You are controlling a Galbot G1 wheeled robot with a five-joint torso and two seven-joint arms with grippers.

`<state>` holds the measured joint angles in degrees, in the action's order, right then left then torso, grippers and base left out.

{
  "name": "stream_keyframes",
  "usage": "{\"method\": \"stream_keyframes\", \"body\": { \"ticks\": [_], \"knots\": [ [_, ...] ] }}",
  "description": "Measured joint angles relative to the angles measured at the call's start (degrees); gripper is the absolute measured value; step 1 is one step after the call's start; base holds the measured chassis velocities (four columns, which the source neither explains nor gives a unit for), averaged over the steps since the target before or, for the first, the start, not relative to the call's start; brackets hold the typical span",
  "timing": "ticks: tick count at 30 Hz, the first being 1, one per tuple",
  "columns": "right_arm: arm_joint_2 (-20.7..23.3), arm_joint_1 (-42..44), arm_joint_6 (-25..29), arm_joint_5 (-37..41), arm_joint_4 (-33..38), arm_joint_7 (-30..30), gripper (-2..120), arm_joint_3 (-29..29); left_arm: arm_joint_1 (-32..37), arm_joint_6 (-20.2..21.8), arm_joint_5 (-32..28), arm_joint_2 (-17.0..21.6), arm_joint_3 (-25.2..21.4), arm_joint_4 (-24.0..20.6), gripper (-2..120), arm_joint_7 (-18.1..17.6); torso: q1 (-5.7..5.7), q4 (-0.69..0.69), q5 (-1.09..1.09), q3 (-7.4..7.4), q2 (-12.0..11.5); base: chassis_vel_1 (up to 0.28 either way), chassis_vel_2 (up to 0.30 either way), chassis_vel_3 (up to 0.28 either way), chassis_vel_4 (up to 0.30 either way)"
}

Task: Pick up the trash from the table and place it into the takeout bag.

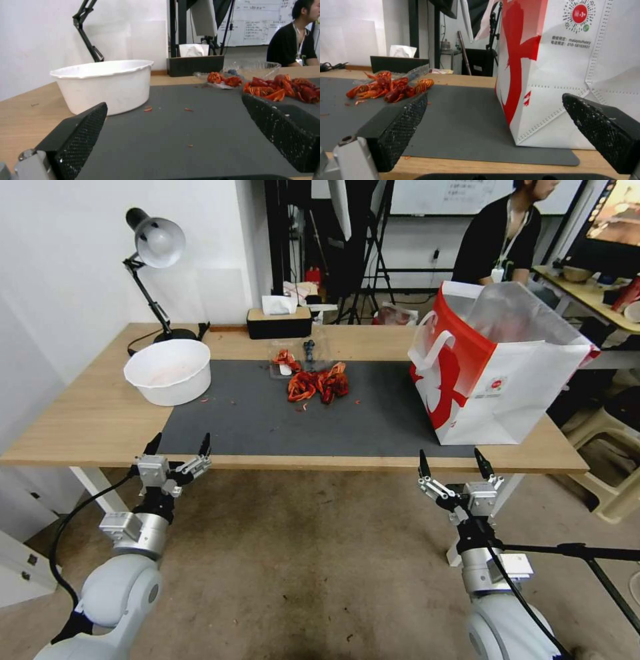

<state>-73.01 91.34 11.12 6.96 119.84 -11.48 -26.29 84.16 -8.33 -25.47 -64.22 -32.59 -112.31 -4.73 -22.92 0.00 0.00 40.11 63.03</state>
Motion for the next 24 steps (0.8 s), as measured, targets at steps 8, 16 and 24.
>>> {"method": "stream_keyframes", "body": {
  "ticks": [8, 16, 24],
  "knots": [
    [-0.02, -0.01, 0.02, 0.08, -0.14, -0.01, 100, 0.11, 0.08, -0.13, 0.38, -0.10, 0.15, 0.26, 100, 0.06, 0.00, 0.00, 0.00, 0.00, 0.00, 0.000, 0.000, 0.000, 0.000],
    [-0.02, -0.02, 0.02, 0.12, -0.14, -0.03, 100, 0.12, 0.08, -0.13, 0.38, -0.10, 0.19, 0.28, 100, 0.07, 0.00, 0.00, 0.00, 0.00, 0.00, 0.000, 0.000, 0.000, 0.000],
    [-0.02, -0.02, 0.02, 0.16, -0.14, -0.06, 100, 0.12, 0.08, -0.13, 0.38, -0.08, 0.19, 0.28, 100, 0.07, 0.00, 0.00, 0.00, 0.00, 0.00, 0.000, 0.000, 0.000, 0.000]
  ]
}}
